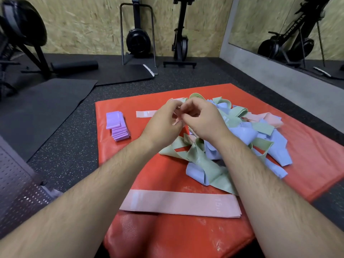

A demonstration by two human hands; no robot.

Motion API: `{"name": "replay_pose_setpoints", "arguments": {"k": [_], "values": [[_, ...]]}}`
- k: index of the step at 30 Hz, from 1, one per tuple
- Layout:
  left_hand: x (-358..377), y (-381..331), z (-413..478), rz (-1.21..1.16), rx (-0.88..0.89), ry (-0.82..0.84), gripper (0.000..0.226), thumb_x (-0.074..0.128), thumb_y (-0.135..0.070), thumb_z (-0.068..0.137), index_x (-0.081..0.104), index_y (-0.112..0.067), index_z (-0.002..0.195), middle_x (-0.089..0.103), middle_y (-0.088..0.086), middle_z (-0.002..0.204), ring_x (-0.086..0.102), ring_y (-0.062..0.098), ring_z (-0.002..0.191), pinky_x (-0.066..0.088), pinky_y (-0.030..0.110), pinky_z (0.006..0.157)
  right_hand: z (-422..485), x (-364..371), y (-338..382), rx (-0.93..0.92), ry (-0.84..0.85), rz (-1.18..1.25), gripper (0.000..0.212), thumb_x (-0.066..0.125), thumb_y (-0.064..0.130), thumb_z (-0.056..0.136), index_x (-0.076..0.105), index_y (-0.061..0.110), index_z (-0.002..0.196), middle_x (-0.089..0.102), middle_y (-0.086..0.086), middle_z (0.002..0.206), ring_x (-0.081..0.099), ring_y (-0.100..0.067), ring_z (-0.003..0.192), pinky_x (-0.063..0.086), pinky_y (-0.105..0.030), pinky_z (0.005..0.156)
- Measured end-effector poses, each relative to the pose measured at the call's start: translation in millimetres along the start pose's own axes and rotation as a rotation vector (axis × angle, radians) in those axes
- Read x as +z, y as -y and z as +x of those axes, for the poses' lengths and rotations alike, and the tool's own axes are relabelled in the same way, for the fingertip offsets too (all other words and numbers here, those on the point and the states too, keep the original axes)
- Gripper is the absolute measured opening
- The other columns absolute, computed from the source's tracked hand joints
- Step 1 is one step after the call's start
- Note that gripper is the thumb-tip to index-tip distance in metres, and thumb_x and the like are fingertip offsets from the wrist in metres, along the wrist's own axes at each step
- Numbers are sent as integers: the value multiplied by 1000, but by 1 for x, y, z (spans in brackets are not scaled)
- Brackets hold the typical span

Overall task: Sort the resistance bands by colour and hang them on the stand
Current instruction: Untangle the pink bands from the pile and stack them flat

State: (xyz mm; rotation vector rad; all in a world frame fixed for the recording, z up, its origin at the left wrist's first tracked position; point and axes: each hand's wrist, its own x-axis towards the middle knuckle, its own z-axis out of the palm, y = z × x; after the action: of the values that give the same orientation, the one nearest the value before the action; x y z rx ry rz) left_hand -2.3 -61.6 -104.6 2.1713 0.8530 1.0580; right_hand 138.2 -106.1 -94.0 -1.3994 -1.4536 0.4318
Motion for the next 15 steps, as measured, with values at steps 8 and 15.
{"name": "replay_pose_setpoints", "arguments": {"k": [8,15], "values": [[-24,-34,-12,-340,-198,-166,14,73,-12,88,61,-5,86,63,-1,67,55,1,50,45,19,47,-22,-10,12,179,42,323,21,68,11,92,60,11,112,69,-10,104,66,-13,95,53,-34,91],[-36,-34,-16,-302,-198,-83,15,75,-25,86,64,-14,88,62,-14,65,51,-6,55,38,11,51,-28,-4,12,112,114,139,26,59,27,87,67,7,101,65,-26,98,58,-20,86,50,-52,89]]}}
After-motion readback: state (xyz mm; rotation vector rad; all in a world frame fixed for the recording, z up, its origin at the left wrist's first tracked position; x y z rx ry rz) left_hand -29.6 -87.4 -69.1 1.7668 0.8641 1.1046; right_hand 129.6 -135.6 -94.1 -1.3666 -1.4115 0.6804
